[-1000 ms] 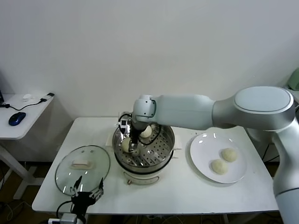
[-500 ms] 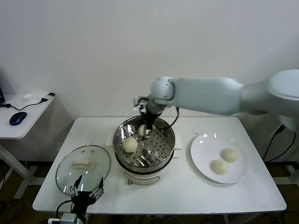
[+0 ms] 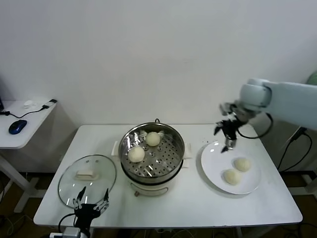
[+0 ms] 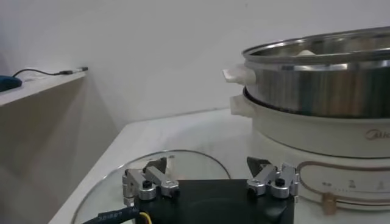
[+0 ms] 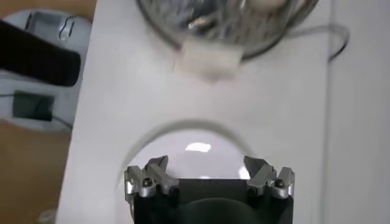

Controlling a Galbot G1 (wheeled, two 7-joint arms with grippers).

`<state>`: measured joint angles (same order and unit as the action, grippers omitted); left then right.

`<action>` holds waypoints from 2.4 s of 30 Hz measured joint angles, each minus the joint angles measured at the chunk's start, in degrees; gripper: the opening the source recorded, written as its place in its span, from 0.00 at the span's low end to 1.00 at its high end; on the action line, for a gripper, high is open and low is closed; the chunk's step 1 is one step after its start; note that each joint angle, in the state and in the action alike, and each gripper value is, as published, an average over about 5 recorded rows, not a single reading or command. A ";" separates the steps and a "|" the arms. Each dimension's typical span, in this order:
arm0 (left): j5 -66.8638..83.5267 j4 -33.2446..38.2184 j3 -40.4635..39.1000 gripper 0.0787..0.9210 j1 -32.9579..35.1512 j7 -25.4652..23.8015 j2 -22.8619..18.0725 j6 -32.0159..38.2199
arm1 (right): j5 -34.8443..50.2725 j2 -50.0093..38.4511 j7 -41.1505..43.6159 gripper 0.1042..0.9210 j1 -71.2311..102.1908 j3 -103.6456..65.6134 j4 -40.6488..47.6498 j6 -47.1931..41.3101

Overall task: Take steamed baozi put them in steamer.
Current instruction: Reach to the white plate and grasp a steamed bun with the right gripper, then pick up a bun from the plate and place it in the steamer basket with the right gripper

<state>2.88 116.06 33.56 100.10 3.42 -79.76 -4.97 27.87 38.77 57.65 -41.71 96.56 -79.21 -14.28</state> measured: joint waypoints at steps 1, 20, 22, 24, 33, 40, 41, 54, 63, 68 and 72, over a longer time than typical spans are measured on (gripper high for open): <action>-0.05 0.00 0.02 0.88 0.07 0.00 -0.07 -0.01 | -1.14 -0.55 -0.02 0.88 1.68 -0.96 0.48 0.00; -0.18 -0.91 0.15 0.88 0.12 0.01 -0.38 0.10 | -12.66 -1.65 -3.32 0.88 26.90 -19.07 9.43 -1.90; -0.18 -0.96 0.09 0.88 0.02 0.01 -0.36 0.08 | -12.95 -1.29 -3.71 0.88 28.44 -20.88 9.88 -2.14; -0.18 -0.97 0.04 0.88 -0.05 0.00 -0.36 0.06 | -13.13 -1.08 -3.88 0.88 29.51 -22.25 10.05 -2.32; -0.18 -0.36 -0.02 0.88 0.31 -0.04 -0.34 -0.06 | -13.06 -1.86 -2.93 0.78 29.25 -22.82 9.16 -2.39; -0.32 0.00 -0.56 0.88 0.57 -0.05 -0.33 0.15 | -11.27 -1.96 -1.55 0.73 23.25 -18.51 7.18 -1.94; -0.35 0.02 -0.61 0.88 0.60 -0.05 -0.33 0.18 | -10.84 -1.79 -1.30 0.73 21.88 -17.59 6.82 -1.78; -0.48 0.42 -0.73 0.88 0.46 -0.05 0.31 -0.05 | -1.80 9.38 2.16 0.72 -5.07 -6.32 -0.67 4.23; -0.44 0.89 -0.35 0.88 0.44 -0.04 0.39 -0.25 | -2.85 20.47 1.28 0.72 -11.40 -7.44 -11.10 12.85; -0.42 0.93 -0.20 0.88 0.48 0.00 0.32 -0.23 | -8.77 24.78 0.00 0.72 -8.98 -7.52 -14.26 17.81; -0.42 0.85 -0.13 0.88 0.48 0.01 0.11 -0.22 | -14.57 27.67 -1.34 0.72 -5.75 -7.80 -14.73 21.51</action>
<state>2.46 116.91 33.43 100.58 3.43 -79.66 -5.19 13.29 66.45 56.30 -47.45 88.76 -93.94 7.23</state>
